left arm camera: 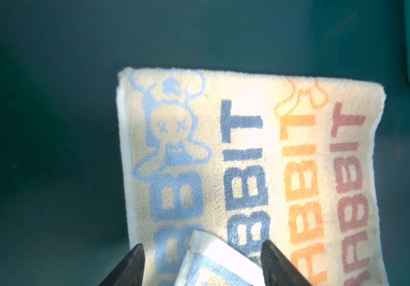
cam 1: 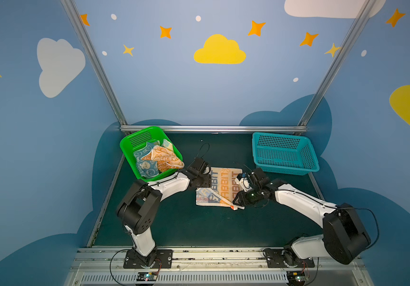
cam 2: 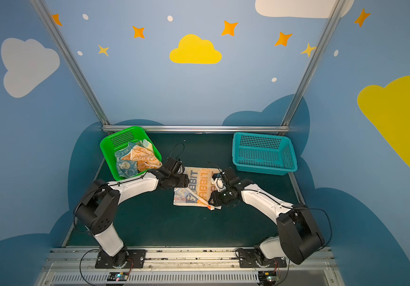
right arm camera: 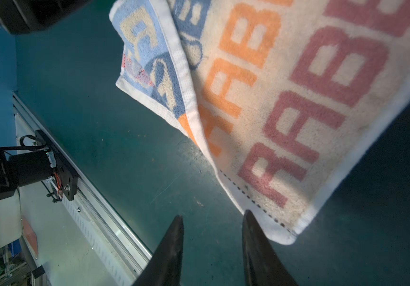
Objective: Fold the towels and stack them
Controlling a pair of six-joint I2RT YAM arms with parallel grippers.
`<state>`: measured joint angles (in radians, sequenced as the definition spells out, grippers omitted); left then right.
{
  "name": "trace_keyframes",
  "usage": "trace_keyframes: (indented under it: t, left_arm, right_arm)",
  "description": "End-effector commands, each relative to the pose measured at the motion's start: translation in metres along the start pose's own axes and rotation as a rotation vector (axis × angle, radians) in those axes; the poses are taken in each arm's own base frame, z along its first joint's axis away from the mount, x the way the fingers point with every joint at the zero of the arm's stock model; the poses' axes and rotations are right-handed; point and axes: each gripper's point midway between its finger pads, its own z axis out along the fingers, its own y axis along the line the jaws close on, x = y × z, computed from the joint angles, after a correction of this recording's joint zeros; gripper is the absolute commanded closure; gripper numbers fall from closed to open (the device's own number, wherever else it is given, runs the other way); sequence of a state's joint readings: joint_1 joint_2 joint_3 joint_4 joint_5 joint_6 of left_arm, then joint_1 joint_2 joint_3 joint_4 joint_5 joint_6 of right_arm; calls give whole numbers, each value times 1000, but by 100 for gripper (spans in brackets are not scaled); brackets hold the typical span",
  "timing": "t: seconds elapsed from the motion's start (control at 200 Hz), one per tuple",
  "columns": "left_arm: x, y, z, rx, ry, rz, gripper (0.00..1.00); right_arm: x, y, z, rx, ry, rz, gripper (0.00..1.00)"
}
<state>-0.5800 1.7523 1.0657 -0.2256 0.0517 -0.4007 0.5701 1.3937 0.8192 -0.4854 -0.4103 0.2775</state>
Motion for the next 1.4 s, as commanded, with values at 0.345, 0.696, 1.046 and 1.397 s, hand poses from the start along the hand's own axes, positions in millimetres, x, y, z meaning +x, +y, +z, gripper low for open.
trace_keyframes:
  t: [0.345,0.696,1.046,1.397]
  left_arm:
    - [59,-18,-16,131,93,54,26]
    - [85,-21,-46,231,78,146,26]
    - [106,-1,-62,133,89,168,25]
    - [10,13,-78,-27,-104,122,21]
  right_arm:
    - [-20,-12,-27,32,-76,11,64]
    - [-34,-12,-16,8,-44,17,64]
    - [-55,-18,-5,47,-29,24,64]
    - [-117,-53,-18,257,-32,-122,63]
